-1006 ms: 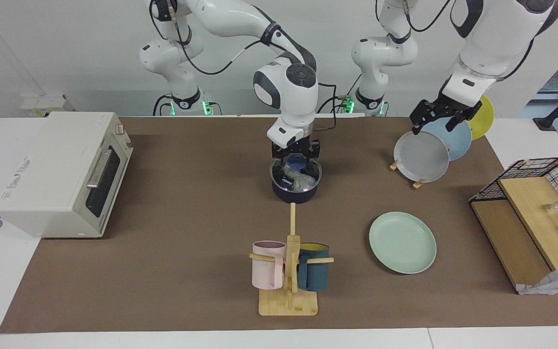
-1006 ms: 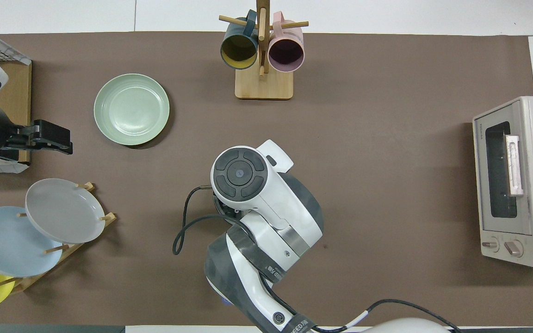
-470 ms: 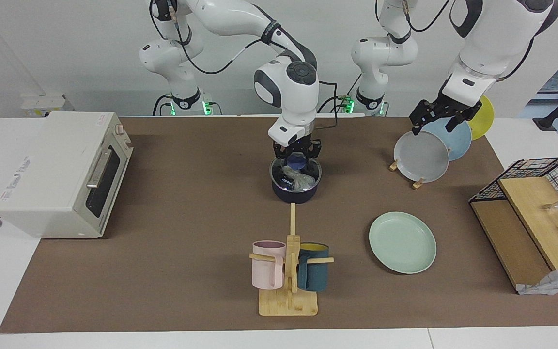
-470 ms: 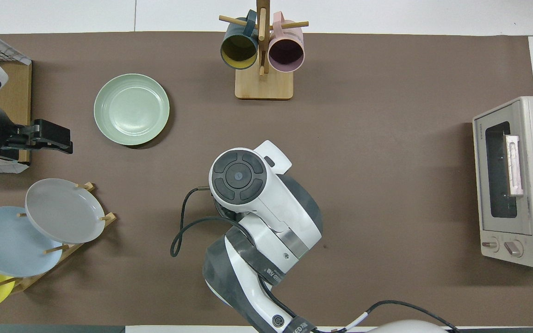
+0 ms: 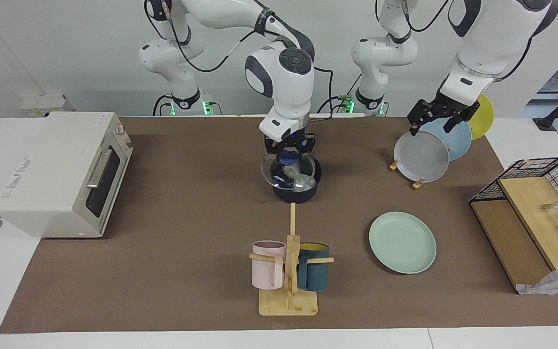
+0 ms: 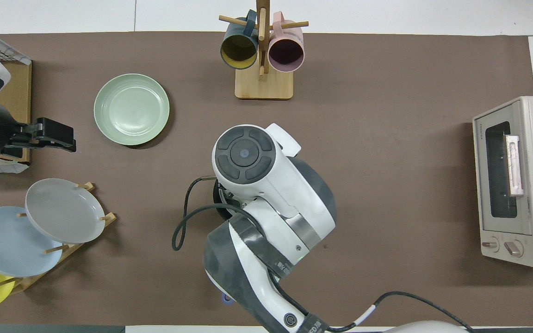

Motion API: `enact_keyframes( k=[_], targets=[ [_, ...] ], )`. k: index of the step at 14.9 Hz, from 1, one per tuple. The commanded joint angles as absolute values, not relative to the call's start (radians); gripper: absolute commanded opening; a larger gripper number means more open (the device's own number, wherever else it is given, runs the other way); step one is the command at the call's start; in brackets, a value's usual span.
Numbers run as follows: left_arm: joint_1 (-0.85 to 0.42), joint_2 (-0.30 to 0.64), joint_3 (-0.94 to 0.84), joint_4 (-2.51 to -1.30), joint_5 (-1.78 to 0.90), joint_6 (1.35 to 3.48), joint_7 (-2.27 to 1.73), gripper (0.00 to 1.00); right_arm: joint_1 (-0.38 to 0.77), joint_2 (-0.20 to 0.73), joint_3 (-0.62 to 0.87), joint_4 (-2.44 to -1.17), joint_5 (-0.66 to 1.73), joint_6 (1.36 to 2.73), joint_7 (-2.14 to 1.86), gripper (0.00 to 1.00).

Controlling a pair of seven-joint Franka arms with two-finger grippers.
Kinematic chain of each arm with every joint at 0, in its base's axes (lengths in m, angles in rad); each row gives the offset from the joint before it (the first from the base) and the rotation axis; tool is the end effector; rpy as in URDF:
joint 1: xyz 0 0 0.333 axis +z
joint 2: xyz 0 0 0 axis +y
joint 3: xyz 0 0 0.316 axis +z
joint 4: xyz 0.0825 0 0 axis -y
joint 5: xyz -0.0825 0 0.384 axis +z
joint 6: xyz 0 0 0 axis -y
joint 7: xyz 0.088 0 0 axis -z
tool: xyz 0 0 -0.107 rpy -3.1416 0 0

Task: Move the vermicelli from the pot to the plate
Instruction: 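Lift the lid with the right gripper while the left gripper reaches the pot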

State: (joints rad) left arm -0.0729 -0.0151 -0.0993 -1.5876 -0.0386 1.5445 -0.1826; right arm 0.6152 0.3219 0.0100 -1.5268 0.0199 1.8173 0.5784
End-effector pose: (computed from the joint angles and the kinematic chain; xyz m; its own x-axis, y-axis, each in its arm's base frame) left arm 0.5380 -0.0983 0.6227 0.9994 0.0094 -0.0343 0.0105 -0.9995 0.0314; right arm 0.5304 0.3839 0.4710 0.9984 0.0412 -0.0385 0.0411 -0.9992 -0.0015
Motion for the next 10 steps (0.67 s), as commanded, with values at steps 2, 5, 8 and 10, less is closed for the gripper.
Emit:
enact_keyframes(
  k=[2, 5, 8, 10],
  targets=[
    [-0.159, -0.032, -0.109, -1.664, -0.080, 1.643, -0.296, 1.00, 0.438, 0.292, 0.014, -1.517, 0.035, 1.755, 0.314, 0.39],
    [-0.314, -0.026, -0.110, -1.788, -0.080, 1.797, -0.454, 1.00, 0.332, 0.281, 0.011, -1.522, 0.025, 1.717, 0.158, 0.39],
    [-0.501, 0.059, -0.106, -1.897, -0.080, 1.998, -0.611, 1.00, 0.204, 0.279, 0.011, -1.548, 0.023, 1.723, -0.039, 0.39],
    [-0.552, 0.124, -0.107, -1.922, -0.078, 2.069, -0.663, 1.00, 0.149, 0.259, 0.009, -1.600, 0.020, 1.749, -0.121, 0.39]
  ],
)
